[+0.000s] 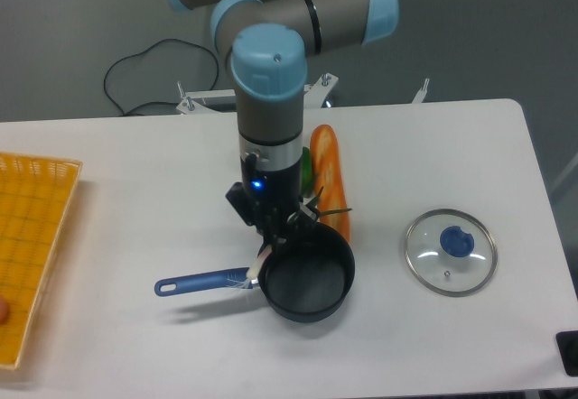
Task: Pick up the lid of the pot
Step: 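Grasp the green onion inside the saucepan with the gripper, then pull the green onion up over the saucepan rim beside the handle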
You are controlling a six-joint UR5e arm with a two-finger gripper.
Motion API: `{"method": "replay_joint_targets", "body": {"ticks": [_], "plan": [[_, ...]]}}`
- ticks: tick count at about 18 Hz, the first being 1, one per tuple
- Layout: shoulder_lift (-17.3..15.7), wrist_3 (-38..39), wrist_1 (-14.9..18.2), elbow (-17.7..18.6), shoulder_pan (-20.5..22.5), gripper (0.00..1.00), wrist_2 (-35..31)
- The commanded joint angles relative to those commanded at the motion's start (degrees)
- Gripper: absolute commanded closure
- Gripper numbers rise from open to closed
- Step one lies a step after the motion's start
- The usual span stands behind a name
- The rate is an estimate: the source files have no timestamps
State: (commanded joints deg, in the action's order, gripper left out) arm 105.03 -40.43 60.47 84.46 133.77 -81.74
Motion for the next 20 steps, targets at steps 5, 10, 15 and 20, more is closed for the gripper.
{"method": "replay_joint_targets", "body": {"ticks": [5,10,15,20], "plan": [[0.35,0.00,-2.63,-0.70,-0.88,1.00,0.79],[2.72,-0.17,-4.39,-2.81,-1.06,1.00,1.14],[4.83,-0.35,-6.59,-3.87,-0.97,1.00,1.14],[6.94,-0.70,-8.43,-3.69,-0.97,1.00,1.14]]}}
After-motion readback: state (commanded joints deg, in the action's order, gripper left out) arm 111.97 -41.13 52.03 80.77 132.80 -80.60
